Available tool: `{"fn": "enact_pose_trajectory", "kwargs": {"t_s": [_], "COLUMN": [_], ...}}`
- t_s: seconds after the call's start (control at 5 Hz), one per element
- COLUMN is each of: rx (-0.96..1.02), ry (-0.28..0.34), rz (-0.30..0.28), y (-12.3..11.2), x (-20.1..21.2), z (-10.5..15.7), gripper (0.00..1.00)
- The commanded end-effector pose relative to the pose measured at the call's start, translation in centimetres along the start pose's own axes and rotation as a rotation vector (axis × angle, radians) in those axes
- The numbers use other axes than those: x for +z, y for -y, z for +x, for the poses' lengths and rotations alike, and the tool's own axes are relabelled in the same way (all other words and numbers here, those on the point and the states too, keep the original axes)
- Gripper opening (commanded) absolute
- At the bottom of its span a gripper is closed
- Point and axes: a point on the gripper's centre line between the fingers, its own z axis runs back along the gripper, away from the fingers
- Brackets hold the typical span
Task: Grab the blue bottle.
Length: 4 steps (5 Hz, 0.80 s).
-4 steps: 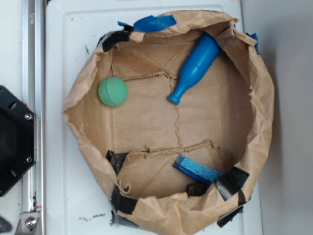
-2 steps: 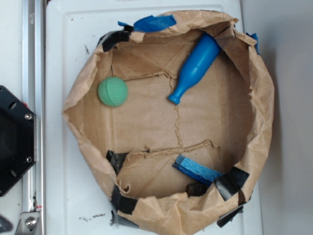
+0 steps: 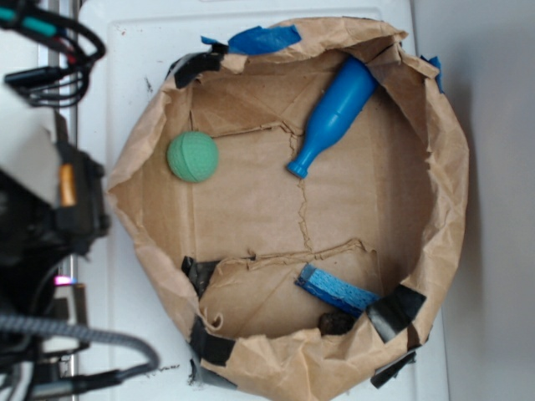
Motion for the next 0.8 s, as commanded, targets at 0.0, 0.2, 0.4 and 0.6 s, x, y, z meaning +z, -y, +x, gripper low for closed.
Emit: {"fn": "enact_pose_trajectory", "kwargs": {"t_s": [0.0, 0.2, 0.4, 0.6], "rx": [0.069, 0.141, 0.203, 0.314], "ry": [0.059, 0.06, 0.078, 0.145], "rz": [-0.026, -0.048, -0.054, -0.05], "y": [0.7, 0.3, -0.1, -0.9], "x": [-0.4, -1.1, -2.1, -2.5], "z": [2.8, 5.0, 6.3, 7.7], "gripper": [1.0, 1.0, 1.0, 1.0]}}
